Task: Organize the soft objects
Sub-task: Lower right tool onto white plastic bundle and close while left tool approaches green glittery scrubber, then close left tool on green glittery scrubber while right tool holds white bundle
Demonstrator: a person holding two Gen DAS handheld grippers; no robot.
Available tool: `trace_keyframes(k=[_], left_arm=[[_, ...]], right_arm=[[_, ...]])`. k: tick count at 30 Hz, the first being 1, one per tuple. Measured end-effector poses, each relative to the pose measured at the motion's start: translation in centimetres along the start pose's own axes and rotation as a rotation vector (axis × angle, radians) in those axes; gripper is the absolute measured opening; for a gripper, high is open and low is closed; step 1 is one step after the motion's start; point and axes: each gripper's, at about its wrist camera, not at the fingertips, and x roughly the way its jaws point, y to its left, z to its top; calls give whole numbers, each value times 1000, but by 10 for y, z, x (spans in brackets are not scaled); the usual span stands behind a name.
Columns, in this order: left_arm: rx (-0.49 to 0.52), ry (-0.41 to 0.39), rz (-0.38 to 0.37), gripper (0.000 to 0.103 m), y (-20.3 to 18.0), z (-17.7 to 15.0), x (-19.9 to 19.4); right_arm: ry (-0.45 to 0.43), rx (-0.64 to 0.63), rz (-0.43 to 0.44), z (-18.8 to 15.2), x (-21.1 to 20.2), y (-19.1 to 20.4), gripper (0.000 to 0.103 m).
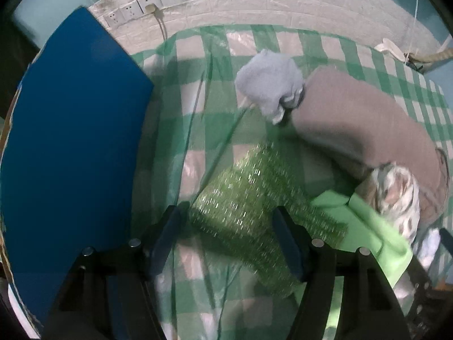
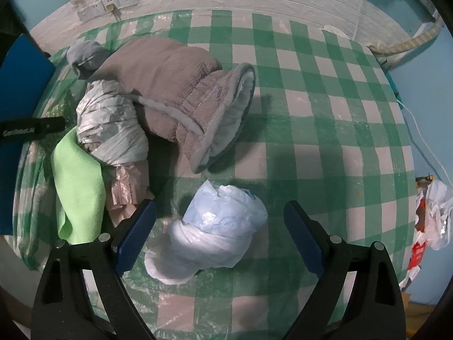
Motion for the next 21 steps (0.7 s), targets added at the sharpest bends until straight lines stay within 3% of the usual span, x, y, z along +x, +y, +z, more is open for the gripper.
trace_keyframes(k=[3,8,11,13,15,18,21], left_arm=[[31,-2,17,67,2,-10,-1],[68,-8,21,52,-1,-21,-3],[91,-4,9,50,-6,-26,-5],[91,-2,15,58,-6,-24,-5],[73,7,21,67,-14,-28,-9],[37,12,-16,83,-5,-19,-10],[1,20,-34,84,0,-7,-11]], right_arm=[[13,-3,6,0,3,5,87],[40,-13,-2,-2,12,9,79],[49,-25,-4,-3,19,8,69],[41,-30,12,-4,20,9,55],[33,-41,12,-6,20,9,49],[19,-53,21,-6,18,9,46],[9,-58,31,-6,13,9,46]])
